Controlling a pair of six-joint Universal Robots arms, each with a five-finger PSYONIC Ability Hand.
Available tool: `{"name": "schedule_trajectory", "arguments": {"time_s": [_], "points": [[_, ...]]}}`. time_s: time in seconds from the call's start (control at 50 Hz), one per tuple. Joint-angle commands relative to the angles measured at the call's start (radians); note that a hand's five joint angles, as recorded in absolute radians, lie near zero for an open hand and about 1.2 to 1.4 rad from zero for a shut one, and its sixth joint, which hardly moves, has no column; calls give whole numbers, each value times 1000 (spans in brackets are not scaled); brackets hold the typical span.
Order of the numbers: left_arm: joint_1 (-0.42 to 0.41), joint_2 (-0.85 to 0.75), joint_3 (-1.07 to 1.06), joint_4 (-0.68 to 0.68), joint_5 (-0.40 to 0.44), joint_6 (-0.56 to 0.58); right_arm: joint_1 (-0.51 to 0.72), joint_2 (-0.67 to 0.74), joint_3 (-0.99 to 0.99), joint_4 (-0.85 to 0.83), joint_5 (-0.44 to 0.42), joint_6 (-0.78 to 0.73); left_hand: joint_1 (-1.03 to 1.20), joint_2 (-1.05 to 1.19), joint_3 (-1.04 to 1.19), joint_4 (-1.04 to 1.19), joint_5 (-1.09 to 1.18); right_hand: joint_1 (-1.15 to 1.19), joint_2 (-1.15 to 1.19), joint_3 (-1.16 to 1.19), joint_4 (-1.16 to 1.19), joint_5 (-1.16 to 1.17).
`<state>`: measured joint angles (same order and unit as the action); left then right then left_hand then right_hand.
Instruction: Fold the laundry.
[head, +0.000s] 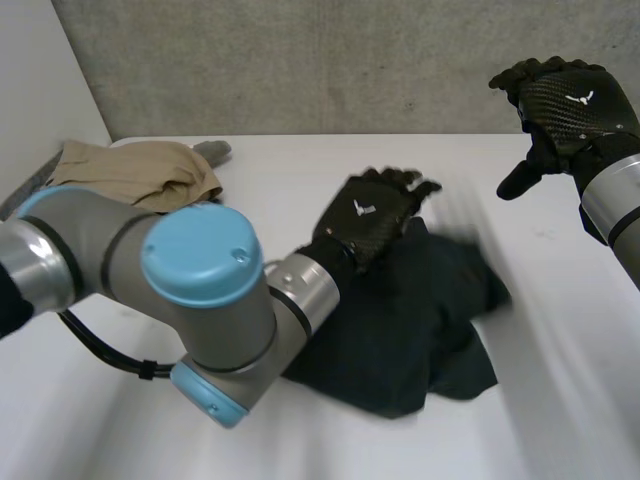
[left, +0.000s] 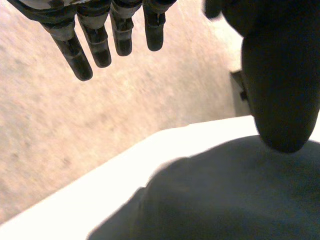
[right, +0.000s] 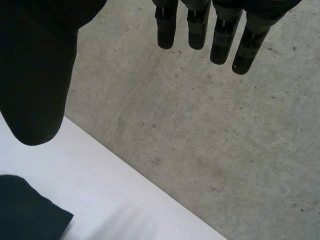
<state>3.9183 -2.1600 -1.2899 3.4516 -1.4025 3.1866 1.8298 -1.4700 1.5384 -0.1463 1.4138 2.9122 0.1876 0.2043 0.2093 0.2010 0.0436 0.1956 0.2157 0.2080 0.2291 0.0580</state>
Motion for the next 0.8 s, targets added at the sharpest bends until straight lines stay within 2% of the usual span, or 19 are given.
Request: {"name": "schedule_trajectory", "arguments": {"time_s": [0.02,0.12,0.18,0.28,0.34,0.48,0.6,0.7,0.74,0.8], "points": [[38,93,-12,-104,-3,6,-7,11,-27,34,1,-10,-13,-30,-35,-26,-44,-21,-41,-33,-55,-58],[156,254,-144,-129,-3,10,-6,34,-64,141,-16,-54,-13,-30,-35,-26,-44,-21,-41,-33,-55,-58],[194,298,-213,-141,-7,7,2,65,-89,235,-44,-109,5,-11,-16,-8,-25,-21,-41,-33,-55,-58],[211,299,-325,-178,-12,9,9,131,-107,390,-81,-250,32,15,10,18,1,-21,-41,-33,-55,-58],[213,293,-362,-195,-15,9,9,168,-103,451,-67,-339,32,15,10,18,1,-21,-41,-33,-55,-58],[214,200,-355,-196,-29,10,6,232,-104,423,-65,-398,32,15,10,18,1,-21,-41,-33,-55,-58],[223,115,-289,-201,-114,52,-9,306,-153,367,-75,-407,58,41,37,45,28,-21,-41,-33,-55,-58],[239,51,-244,-235,-145,107,-73,388,-279,373,-93,-407,178,161,156,165,148,-21,-41,-33,-55,-58],[239,46,-236,-250,-145,110,-92,425,-334,385,-130,-407,240,223,218,226,209,-21,-41,-33,-55,-58],[240,35,-224,-261,-151,110,-104,464,-392,401,-180,-404,457,440,435,443,426,-21,-41,-33,-55,-58]]}}
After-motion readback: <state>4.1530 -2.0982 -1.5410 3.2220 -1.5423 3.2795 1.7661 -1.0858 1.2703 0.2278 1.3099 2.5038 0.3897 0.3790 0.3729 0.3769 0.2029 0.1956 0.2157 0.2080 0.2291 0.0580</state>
